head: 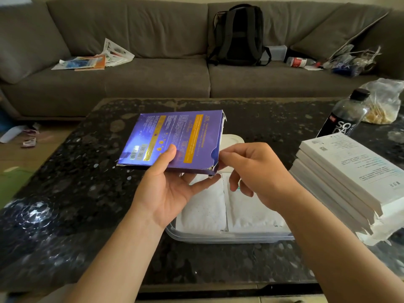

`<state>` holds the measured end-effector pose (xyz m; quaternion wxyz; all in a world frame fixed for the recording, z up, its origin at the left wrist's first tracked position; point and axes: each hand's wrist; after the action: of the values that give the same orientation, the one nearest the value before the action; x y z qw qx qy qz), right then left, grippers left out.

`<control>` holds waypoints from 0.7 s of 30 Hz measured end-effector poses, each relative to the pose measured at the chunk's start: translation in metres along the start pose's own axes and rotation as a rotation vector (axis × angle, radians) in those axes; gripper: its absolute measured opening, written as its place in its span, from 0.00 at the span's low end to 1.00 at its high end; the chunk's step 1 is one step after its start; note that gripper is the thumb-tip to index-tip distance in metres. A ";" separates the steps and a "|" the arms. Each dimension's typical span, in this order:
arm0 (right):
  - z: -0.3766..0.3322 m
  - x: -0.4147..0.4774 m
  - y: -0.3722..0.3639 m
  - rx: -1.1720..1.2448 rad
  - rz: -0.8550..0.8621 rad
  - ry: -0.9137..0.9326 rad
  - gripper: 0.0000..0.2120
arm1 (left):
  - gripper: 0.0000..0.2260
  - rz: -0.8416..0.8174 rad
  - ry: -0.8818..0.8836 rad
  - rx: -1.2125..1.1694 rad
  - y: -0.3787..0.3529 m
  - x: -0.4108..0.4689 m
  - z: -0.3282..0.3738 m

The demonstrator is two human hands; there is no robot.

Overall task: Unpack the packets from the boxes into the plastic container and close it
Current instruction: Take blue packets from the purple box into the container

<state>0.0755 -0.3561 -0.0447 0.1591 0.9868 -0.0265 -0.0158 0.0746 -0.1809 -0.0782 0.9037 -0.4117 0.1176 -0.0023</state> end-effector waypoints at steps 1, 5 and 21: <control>-0.002 0.000 0.000 0.042 -0.025 -0.018 0.12 | 0.08 0.010 0.000 -0.004 0.001 0.001 0.000; -0.006 -0.002 0.002 0.151 -0.093 -0.063 0.10 | 0.08 0.053 0.003 0.001 0.003 0.004 0.000; -0.012 0.005 0.005 0.109 0.017 -0.110 0.03 | 0.22 0.067 -0.044 0.058 0.007 0.009 -0.006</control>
<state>0.0803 -0.3574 -0.0321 0.1034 0.9914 -0.0444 -0.0674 0.0812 -0.1810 -0.0890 0.9172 -0.3810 0.1113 0.0334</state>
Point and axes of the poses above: each hand's wrist, its own x-axis towards the middle knuckle, its own y-axis out of the back of the hand, z = x × y, and after that the axes turned 6 degrees about z, right-handed
